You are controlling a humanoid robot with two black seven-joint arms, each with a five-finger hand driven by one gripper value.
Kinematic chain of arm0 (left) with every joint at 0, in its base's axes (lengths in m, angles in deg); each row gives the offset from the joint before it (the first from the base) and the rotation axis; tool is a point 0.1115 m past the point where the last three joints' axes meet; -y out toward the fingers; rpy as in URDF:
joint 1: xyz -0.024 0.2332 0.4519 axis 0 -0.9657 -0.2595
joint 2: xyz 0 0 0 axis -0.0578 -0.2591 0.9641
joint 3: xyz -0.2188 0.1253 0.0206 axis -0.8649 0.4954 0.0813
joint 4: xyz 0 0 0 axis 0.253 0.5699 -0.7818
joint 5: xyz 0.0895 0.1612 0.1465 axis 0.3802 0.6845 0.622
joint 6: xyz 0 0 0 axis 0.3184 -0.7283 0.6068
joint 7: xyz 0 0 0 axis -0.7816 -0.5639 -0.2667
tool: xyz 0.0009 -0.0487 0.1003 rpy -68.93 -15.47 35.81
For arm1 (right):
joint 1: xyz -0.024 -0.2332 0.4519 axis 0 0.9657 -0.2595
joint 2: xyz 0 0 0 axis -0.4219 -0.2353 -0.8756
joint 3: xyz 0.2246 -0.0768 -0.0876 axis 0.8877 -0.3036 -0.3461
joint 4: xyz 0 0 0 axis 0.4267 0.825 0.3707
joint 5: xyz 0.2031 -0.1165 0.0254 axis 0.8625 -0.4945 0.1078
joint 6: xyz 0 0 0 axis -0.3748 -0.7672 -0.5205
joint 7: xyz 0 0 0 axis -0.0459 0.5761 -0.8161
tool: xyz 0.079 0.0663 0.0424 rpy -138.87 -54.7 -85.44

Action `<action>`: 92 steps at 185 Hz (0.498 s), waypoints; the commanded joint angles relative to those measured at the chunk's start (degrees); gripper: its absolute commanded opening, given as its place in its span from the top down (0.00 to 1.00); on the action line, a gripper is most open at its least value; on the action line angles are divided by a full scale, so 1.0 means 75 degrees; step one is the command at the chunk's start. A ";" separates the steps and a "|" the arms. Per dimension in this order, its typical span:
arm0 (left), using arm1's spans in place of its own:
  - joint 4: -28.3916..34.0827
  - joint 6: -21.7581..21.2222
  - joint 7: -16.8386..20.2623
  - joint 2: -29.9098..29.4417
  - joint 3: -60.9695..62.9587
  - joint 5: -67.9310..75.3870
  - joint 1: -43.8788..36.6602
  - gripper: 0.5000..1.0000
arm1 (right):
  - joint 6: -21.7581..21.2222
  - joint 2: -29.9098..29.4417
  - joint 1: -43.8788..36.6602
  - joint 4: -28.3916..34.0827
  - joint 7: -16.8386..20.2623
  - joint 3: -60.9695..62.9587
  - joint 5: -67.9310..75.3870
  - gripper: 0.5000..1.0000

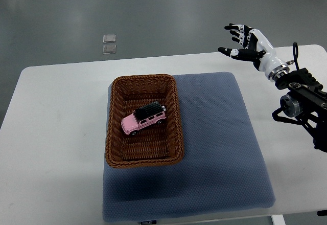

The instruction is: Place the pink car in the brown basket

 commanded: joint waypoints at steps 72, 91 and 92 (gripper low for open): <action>-0.0001 0.0001 -0.0001 0.0000 0.0003 0.0000 0.0011 0.00 | 0.0019 0.0218 0.0416 -0.0050 0.0636 0.0001 0.1715 0.17; -0.0001 0.0001 -0.0001 0.0000 0.0003 0.0000 0.0011 0.00 | 0.0019 0.0206 0.0416 -0.0143 0.0647 0.0001 0.1715 0.17; -0.0001 0.0001 -0.0001 0.0000 0.0003 0.0000 0.0011 0.00 | 0.0019 0.0206 0.0416 -0.0155 0.0647 0.0001 0.1715 0.17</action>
